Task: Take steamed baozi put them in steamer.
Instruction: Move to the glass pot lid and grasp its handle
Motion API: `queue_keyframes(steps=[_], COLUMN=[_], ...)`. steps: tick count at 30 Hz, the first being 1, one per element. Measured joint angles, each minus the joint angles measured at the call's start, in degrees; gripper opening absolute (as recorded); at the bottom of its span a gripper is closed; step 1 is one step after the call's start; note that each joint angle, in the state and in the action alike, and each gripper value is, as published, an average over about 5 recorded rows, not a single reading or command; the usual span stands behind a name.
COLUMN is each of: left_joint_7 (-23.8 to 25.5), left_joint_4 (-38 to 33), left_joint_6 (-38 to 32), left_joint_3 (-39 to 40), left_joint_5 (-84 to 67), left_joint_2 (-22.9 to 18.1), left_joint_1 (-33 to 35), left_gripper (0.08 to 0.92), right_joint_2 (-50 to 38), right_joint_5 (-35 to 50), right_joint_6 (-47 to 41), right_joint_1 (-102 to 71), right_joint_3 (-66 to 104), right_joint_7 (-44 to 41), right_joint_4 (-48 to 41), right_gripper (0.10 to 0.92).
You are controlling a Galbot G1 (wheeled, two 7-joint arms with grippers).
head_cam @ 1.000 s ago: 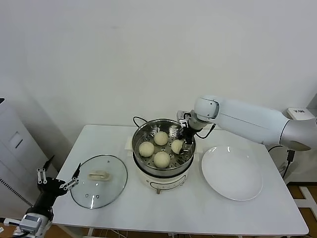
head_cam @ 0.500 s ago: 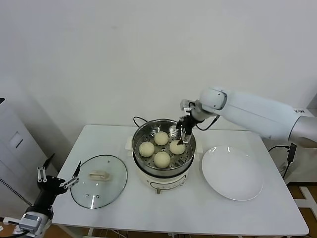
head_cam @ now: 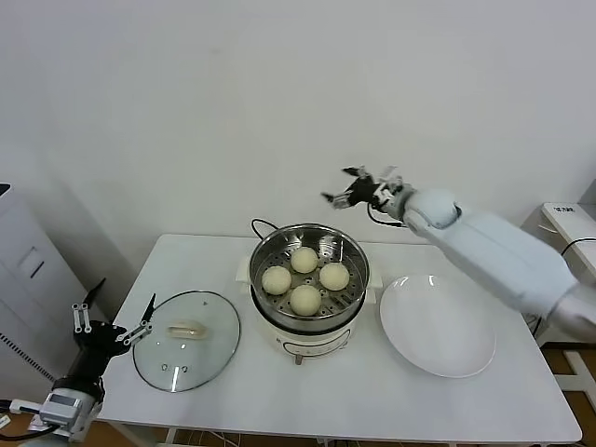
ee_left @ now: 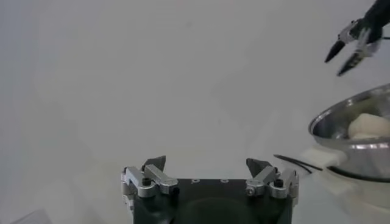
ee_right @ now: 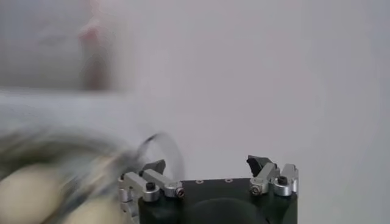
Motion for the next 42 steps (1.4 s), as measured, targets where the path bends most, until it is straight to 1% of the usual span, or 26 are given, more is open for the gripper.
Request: queue_keyframes(steps=[5,11,15,20,26,30,35,42], left_joint_7=[-0.2,-0.3,-0.4,-0.3,-1.3,-3.4,-8.0,-15.0], left_joint_4=[-0.1,0.4,0.8,1.9,4.9,9.1,15.5,22.7], left_joint_6=[-0.4,-1.2,-1.9,-3.7,-8.6,-14.8,-22.3,-28.1], left_joint_3=[0.2,0.0,-0.3,-0.6,-1.5,-2.5,-2.8,-1.8], left_joint_5=[0.4,1.0,1.7,3.4,8.8,16.1,27.5,43.6], left_joint_2=[-0.2,-0.1,-0.1,-0.1,0.6,1.9,3.8,4.2], left_joint_1=[0.2,0.6,1.1,1.7,2.0,2.3,2.7,1.5], left_gripper=[0.823,0.823,0.823,0.823,0.823,0.823,0.823,0.823], right_joint_2=[-0.7,0.9,3.8,9.1,16.0,19.2,21.9,24.0], right_joint_5=[0.7,-2.0,-5.8,-10.7,-15.7,-18.2,-20.6,-23.1], right_joint_6=[2.9,4.6,5.0,5.4,5.5,5.8,5.8,5.8], right_joint_1=[-14.7,-34.3,-47.6,-63.3,-78.8,-86.3,-91.5,-95.4], right_joint_3=[16.1,34.7,45.9,57.7,68.0,72.5,76.5,79.0], right_joint_7=[7.6,11.8,12.5,11.3,9.1,8.2,7.3,6.0], right_joint_4=[3.5,11.2,18.1,27.1,36.0,39.5,42.4,44.3], right_gripper=[0.823,0.823,0.823,0.823,0.823,0.823,0.823,0.823])
